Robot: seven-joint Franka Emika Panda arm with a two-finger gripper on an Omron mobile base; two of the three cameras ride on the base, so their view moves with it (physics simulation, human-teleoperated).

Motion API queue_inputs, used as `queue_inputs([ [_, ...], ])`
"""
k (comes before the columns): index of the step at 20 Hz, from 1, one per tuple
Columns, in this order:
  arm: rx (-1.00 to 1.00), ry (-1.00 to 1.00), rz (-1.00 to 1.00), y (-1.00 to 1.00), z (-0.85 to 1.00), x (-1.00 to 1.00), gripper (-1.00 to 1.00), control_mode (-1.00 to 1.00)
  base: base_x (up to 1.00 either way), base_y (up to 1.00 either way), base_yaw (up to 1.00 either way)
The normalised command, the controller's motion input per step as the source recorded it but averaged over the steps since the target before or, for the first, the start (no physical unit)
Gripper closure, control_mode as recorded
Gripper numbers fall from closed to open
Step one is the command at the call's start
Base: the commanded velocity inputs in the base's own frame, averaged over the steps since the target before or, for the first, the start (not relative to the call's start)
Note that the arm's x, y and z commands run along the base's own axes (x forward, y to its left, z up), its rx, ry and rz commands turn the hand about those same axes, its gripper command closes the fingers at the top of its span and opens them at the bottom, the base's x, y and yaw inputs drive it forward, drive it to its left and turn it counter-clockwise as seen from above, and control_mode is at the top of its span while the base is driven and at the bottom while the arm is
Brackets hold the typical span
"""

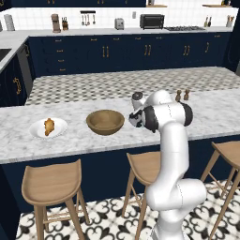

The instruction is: Pick the chicken drumstick and broccoli from their plates and place them in the bowl. Then put the bowl in the fridge.

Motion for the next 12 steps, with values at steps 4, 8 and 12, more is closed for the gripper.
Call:
queue_inputs([
  [4, 0.0, 0.0, 0.0, 0.0, 0.0, 0.01, 1.0, -1.0, 0.0, 0.0, 0.0],
  [8, 0.0, 0.0, 0.0, 0.0, 0.19, -0.11, 1.0, -1.0, 0.0, 0.0, 0.0],
  [12, 0.0, 0.0, 0.0, 0.04, 0.9, -0.58, 1.0, -1.0, 0.0, 0.0, 0.0],
])
